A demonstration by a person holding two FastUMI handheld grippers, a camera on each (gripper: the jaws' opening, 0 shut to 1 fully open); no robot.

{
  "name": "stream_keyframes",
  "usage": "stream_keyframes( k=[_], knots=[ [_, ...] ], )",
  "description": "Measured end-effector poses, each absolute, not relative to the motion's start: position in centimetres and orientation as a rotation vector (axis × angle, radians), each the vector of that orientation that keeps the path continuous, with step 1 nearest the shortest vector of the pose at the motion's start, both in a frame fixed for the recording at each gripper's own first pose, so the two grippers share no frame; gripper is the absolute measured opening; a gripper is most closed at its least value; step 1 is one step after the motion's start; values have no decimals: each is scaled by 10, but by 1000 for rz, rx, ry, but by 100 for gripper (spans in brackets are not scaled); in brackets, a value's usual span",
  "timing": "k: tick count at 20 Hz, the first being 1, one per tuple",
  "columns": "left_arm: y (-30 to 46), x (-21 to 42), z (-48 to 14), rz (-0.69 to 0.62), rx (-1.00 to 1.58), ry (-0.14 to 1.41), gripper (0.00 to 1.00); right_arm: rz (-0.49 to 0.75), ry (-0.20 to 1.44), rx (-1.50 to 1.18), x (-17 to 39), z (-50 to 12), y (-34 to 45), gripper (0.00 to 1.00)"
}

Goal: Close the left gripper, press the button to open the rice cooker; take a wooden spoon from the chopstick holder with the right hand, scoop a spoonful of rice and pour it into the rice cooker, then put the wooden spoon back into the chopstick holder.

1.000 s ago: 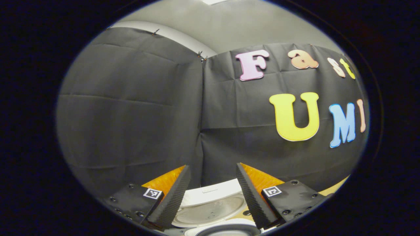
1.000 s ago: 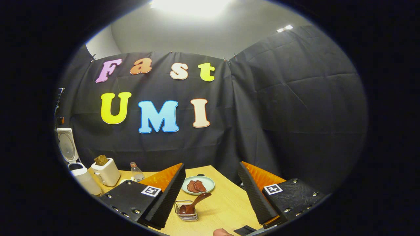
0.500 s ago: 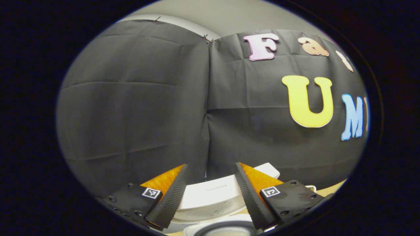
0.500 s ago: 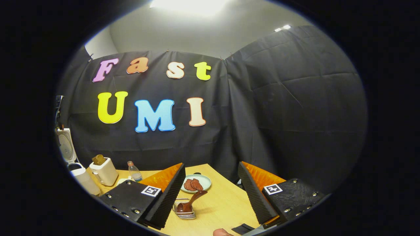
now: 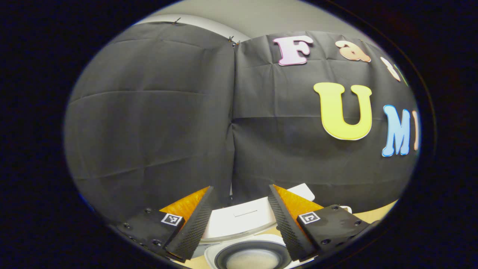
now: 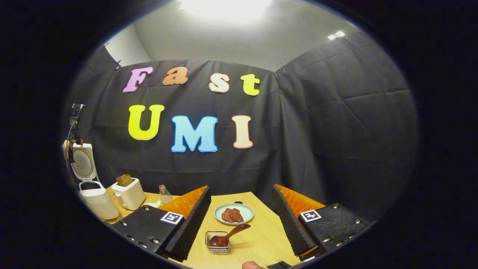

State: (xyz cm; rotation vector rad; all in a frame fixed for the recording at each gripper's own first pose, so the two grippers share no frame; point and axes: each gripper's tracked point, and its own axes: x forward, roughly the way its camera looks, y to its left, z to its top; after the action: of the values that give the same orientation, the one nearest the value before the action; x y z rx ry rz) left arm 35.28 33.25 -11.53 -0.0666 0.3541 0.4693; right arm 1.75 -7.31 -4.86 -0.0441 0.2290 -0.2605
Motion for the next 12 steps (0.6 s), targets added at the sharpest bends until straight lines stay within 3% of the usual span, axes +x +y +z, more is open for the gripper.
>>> stream_keyframes(
  k=[6, 12],
  knots=[
    [305, 330, -121, 471, -62, 393, 100, -214, 243, -18, 31, -52, -88, 98],
    [269, 300, -135, 448, -58, 432, 99, -155, 251, -38, 39, -51, -100, 98]
  ],
)
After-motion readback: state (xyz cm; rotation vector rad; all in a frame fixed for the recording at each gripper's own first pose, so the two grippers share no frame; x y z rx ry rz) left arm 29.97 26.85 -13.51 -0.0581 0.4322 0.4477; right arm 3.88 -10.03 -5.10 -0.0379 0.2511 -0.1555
